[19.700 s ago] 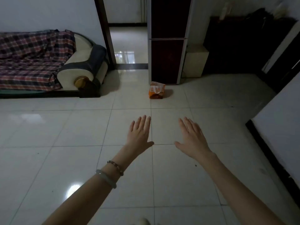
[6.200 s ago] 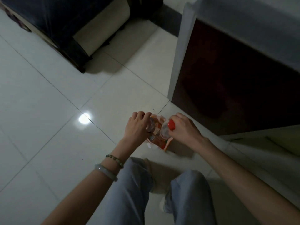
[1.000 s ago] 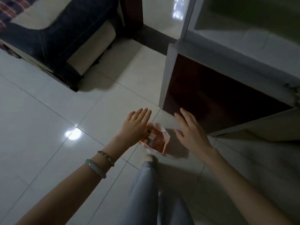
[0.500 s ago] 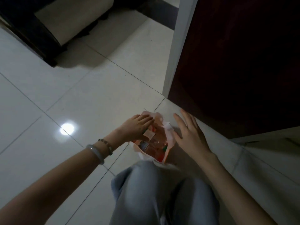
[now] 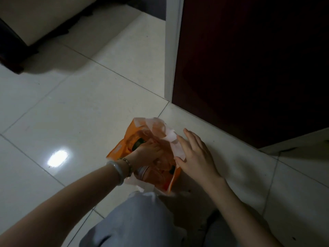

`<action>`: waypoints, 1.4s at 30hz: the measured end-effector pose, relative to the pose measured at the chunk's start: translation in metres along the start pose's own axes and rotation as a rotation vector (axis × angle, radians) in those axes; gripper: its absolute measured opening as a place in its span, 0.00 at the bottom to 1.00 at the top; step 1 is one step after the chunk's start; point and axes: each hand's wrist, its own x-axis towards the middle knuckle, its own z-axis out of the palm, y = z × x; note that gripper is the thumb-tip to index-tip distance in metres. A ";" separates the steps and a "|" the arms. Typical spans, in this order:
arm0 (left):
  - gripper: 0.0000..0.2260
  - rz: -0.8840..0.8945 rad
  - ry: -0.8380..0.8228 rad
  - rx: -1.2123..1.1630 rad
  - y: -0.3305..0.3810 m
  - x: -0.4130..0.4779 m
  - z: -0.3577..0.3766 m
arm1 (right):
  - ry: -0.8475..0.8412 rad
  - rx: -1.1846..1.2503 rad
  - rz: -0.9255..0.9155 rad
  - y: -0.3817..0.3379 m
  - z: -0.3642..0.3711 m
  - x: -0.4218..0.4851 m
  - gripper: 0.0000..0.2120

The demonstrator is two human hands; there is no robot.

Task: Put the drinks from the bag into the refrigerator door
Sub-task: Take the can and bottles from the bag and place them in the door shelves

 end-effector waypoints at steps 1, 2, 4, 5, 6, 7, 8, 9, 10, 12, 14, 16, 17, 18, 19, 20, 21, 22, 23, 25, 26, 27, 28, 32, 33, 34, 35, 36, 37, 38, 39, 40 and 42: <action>0.15 -0.005 0.015 -0.001 0.001 0.000 0.002 | -0.008 0.023 0.034 0.002 0.002 -0.001 0.31; 0.14 -0.014 0.029 -0.030 0.001 0.001 0.002 | -0.020 0.049 0.059 0.003 0.003 -0.003 0.32; 0.13 0.005 0.032 -0.062 0.000 0.002 0.001 | -0.041 0.068 0.067 0.004 0.005 -0.005 0.32; 0.13 0.025 0.042 -0.062 -0.001 0.003 0.001 | -0.045 0.064 0.061 0.005 0.006 -0.006 0.32; 0.14 0.042 0.039 -0.050 -0.001 0.003 0.001 | -0.044 0.062 0.059 0.005 0.006 -0.006 0.32; 0.14 0.056 0.040 -0.028 -0.001 0.003 -0.001 | -0.042 0.062 0.064 0.005 0.006 -0.006 0.32; 0.14 0.060 0.052 0.013 0.001 0.001 -0.004 | -0.039 0.063 0.071 0.005 0.005 -0.005 0.32; 0.13 0.057 0.075 0.043 0.003 0.000 -0.006 | -0.038 0.065 0.075 0.004 0.004 -0.005 0.32; 0.13 0.045 0.091 0.042 0.004 0.000 -0.006 | -0.041 0.067 0.074 0.003 0.003 -0.004 0.32; 0.15 0.011 0.049 -0.029 0.003 -0.003 -0.008 | -0.057 0.075 0.064 0.002 0.001 -0.004 0.32; 0.21 -0.014 0.008 -0.193 -0.005 -0.011 -0.010 | -0.058 0.089 0.054 0.001 -0.002 -0.004 0.32; 0.26 -0.021 0.016 -0.303 -0.012 -0.025 -0.015 | -0.044 0.098 0.051 -0.002 -0.004 -0.006 0.33; 0.27 -0.028 0.040 -0.332 -0.016 -0.033 -0.018 | -0.031 0.103 0.046 -0.003 -0.006 -0.005 0.33; 0.29 -0.044 0.066 -0.359 -0.020 -0.041 -0.021 | -0.014 0.113 0.038 -0.005 -0.009 -0.004 0.33; 0.30 -0.065 0.103 -0.406 -0.024 -0.050 -0.025 | -0.003 0.128 0.035 -0.008 -0.012 -0.003 0.33; 0.31 -0.090 0.147 -0.467 -0.028 -0.057 -0.028 | -0.003 0.152 0.033 -0.010 -0.016 -0.001 0.34; 0.32 -0.113 0.228 -0.540 -0.032 -0.064 -0.030 | -0.010 0.181 0.031 -0.013 -0.021 0.001 0.34; 0.33 -0.137 0.290 -0.607 -0.035 -0.071 -0.033 | -0.016 0.214 0.026 -0.015 -0.024 0.003 0.35; 0.33 -0.156 0.336 -0.669 -0.037 -0.077 -0.038 | -0.022 0.249 0.019 -0.017 -0.028 0.004 0.35; 0.32 -0.186 0.403 -0.789 -0.040 -0.088 -0.050 | -0.060 0.325 0.007 -0.022 -0.034 0.006 0.38; 0.32 -0.176 0.435 -0.849 -0.040 -0.094 -0.060 | -0.080 0.359 0.001 -0.024 -0.036 0.006 0.39; 0.32 -0.146 0.477 -0.902 -0.039 -0.099 -0.070 | -0.100 0.382 0.000 -0.028 -0.038 0.006 0.41; 0.33 -0.105 0.529 -0.947 -0.037 -0.103 -0.080 | -0.121 0.398 0.008 -0.030 -0.040 0.007 0.42; 0.28 0.022 0.677 -1.033 -0.027 -0.109 -0.113 | -0.116 0.472 0.025 -0.044 -0.041 0.009 0.43; 0.27 0.023 0.681 -1.073 -0.024 -0.109 -0.120 | -0.080 0.478 0.029 -0.045 -0.040 0.009 0.39; 0.26 0.012 0.676 -1.129 -0.021 -0.109 -0.127 | -0.043 0.497 0.045 -0.045 -0.041 0.009 0.36; 0.26 -0.002 0.665 -1.183 -0.019 -0.108 -0.130 | -0.017 0.516 0.070 -0.044 -0.044 0.006 0.35; 0.27 -0.012 0.661 -1.219 -0.018 -0.107 -0.134 | 0.013 0.524 0.077 -0.043 -0.049 0.004 0.35; 0.28 -0.014 0.622 -1.250 -0.018 -0.106 -0.136 | 0.040 0.511 0.078 -0.041 -0.053 0.002 0.36; 0.30 -0.026 0.559 -1.266 -0.020 -0.104 -0.138 | 0.059 0.489 0.082 -0.038 -0.057 -0.001 0.37; 0.33 -0.034 0.479 -1.277 -0.023 -0.102 -0.137 | 0.066 0.472 0.099 -0.035 -0.060 -0.003 0.36; 0.35 -0.043 0.409 -1.264 -0.027 -0.099 -0.134 | 0.066 0.465 0.127 -0.032 -0.060 -0.003 0.35; 0.39 -0.072 0.292 -1.187 -0.028 -0.089 -0.118 | 0.077 0.460 0.174 -0.026 -0.058 -0.007 0.33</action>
